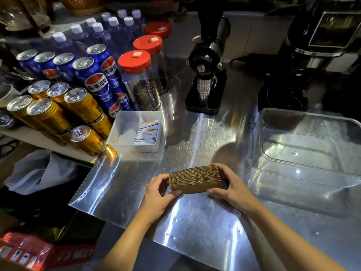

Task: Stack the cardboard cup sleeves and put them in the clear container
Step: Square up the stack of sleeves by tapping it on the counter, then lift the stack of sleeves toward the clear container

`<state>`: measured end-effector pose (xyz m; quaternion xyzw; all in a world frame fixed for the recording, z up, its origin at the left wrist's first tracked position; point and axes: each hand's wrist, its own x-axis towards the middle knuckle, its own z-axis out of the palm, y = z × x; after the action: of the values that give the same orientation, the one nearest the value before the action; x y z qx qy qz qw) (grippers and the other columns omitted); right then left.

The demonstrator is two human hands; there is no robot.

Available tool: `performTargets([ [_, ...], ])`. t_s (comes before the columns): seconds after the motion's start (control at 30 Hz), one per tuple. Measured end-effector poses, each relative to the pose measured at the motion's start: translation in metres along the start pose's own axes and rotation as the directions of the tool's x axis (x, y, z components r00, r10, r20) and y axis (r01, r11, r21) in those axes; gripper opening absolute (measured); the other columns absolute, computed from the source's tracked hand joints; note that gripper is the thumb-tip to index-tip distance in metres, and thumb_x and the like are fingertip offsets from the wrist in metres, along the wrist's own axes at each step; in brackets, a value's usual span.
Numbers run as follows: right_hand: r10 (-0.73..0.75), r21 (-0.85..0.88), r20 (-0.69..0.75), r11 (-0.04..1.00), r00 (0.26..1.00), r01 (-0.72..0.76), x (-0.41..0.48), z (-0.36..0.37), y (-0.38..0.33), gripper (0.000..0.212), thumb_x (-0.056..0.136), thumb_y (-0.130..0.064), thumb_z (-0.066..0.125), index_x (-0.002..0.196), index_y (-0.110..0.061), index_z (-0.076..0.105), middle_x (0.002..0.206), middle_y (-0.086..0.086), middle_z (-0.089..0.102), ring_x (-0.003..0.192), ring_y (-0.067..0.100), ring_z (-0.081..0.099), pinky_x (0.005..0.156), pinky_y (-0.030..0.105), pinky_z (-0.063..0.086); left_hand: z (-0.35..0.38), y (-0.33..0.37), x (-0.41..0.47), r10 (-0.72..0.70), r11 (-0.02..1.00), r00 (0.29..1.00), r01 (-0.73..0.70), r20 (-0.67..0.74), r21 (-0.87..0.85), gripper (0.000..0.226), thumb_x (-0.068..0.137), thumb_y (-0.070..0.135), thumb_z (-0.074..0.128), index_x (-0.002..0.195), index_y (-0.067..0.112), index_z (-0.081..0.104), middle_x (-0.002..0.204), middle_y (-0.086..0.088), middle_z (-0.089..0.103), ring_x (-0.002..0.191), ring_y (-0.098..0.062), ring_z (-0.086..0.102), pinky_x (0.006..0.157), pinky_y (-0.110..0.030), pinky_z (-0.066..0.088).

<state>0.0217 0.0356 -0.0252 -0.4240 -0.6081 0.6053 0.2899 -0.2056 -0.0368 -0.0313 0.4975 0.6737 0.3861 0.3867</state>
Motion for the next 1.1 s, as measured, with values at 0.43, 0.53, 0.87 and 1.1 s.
performTargets([
  [0.43,-0.043,0.134,-0.226,0.988,0.973,0.074,0.004,-0.003,-0.013,0.044,0.068,0.009,0.071,0.093,-0.025,0.062,0.094,0.000,0.073,0.089,0.017,0.068,0.072,0.023,0.056,0.001,0.013,0.007,-0.019,0.979,0.998,0.007,-0.059,-0.203,0.045,0.067,0.002,0.073,0.092,0.039,0.066,0.098,0.007,0.070,0.098,-0.023,0.065,0.086,-0.037,0.052],
  [0.53,-0.079,0.211,-0.275,0.967,0.958,0.141,0.002,-0.016,-0.037,0.042,0.068,0.012,0.070,0.094,-0.020,0.061,0.096,0.009,0.070,0.084,0.016,0.068,0.069,0.024,0.058,0.002,0.039,0.018,0.080,0.978,0.990,-0.101,-0.114,-0.184,0.055,0.067,-0.010,0.068,0.088,0.041,0.067,0.091,0.018,0.071,0.096,-0.011,0.062,0.079,-0.019,0.052],
  [0.87,-0.142,0.200,-0.565,0.932,0.813,0.302,-0.024,-0.121,-0.109,0.038,0.070,0.008,0.070,0.091,-0.022,0.058,0.097,0.019,0.064,0.085,0.021,0.063,0.074,0.029,0.053,0.066,0.180,0.064,0.306,0.914,0.952,-0.300,-0.022,-0.274,0.033,0.071,0.009,0.073,0.096,0.028,0.063,0.095,-0.003,0.068,0.094,-0.021,0.060,0.087,-0.032,0.048],
  [1.1,0.064,0.255,-0.650,0.957,0.757,0.138,-0.046,-0.208,-0.098,0.027,0.072,-0.004,0.073,0.090,-0.016,0.057,0.084,0.005,0.066,0.075,0.013,0.063,0.062,0.025,0.046,0.163,0.229,0.086,0.230,0.904,0.971,-0.189,0.063,-0.384,0.025,0.079,0.003,0.066,0.103,-0.002,0.062,0.087,-0.005,0.067,0.070,0.000,0.064,0.064,-0.009,0.048],
])
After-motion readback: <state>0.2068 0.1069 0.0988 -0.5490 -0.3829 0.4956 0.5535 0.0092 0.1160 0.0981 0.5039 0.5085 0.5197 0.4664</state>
